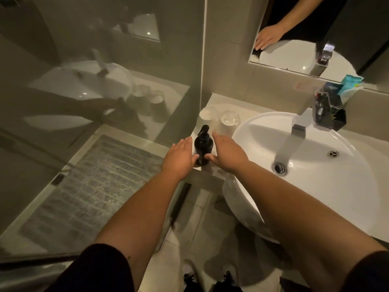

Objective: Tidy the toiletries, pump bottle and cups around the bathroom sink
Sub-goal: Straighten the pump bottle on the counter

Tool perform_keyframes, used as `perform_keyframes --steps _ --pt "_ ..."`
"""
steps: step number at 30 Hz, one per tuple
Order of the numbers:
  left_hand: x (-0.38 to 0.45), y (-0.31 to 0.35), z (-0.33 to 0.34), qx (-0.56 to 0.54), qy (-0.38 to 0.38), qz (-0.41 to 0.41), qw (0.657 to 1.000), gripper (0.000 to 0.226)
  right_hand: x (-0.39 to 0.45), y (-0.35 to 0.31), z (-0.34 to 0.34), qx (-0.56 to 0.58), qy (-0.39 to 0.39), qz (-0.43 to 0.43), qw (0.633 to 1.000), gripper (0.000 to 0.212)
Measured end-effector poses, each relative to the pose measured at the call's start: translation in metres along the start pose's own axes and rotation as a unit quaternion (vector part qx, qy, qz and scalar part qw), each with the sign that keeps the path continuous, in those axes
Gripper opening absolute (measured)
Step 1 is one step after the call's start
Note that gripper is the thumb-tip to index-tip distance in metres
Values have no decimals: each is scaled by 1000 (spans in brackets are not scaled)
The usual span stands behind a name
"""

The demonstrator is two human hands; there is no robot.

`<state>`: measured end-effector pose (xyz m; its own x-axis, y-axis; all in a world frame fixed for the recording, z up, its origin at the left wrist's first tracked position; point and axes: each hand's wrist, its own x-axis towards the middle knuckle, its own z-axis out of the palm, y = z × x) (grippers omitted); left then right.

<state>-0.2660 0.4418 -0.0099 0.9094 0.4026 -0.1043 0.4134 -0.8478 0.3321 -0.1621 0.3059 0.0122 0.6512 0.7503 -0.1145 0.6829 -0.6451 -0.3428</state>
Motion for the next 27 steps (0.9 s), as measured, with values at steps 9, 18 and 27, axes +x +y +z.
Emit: perform_keyframes --steps 9,18,27 --pt "18 2 8 -80 -18 -20 996 52 16 5 11 82 -14 -3 997 59" --pt "14 33 -62 -125 14 31 992 57 1 -11 -64 71 46 -18 996 58" --pt "74 101 -137 -121 78 113 983 57 17 11 -166 56 156 4 986 57"
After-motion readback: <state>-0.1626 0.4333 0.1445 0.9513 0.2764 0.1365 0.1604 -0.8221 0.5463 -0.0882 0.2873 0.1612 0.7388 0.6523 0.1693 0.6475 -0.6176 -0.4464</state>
